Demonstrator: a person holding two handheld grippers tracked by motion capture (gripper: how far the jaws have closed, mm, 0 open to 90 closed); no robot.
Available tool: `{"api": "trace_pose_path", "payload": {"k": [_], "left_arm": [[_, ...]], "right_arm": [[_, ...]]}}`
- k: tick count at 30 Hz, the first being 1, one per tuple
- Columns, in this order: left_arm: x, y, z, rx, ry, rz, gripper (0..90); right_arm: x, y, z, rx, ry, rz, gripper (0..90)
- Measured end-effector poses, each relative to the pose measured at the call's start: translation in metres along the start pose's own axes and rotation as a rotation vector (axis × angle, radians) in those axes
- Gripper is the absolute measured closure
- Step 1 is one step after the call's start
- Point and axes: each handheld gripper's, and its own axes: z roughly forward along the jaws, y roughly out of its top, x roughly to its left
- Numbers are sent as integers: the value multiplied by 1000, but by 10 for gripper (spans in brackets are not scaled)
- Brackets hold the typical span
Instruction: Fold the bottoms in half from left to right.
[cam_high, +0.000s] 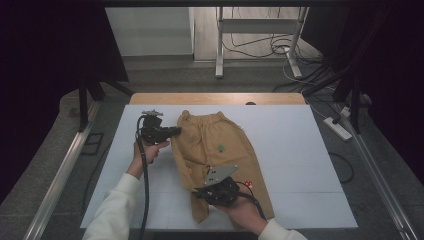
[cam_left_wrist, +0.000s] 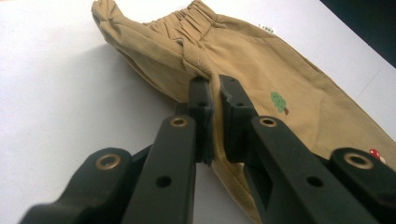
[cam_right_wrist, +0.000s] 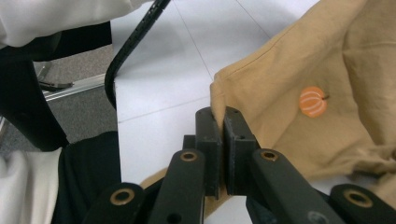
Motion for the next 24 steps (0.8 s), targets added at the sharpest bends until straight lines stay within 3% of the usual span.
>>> {"api": "trace_pose_path", "payload": {"k": [24], "left_arm": [[-28,7,6,-17,-41,61,826]], "right_arm": [[-7,-25,-37,-22,-38,58,861]]}}
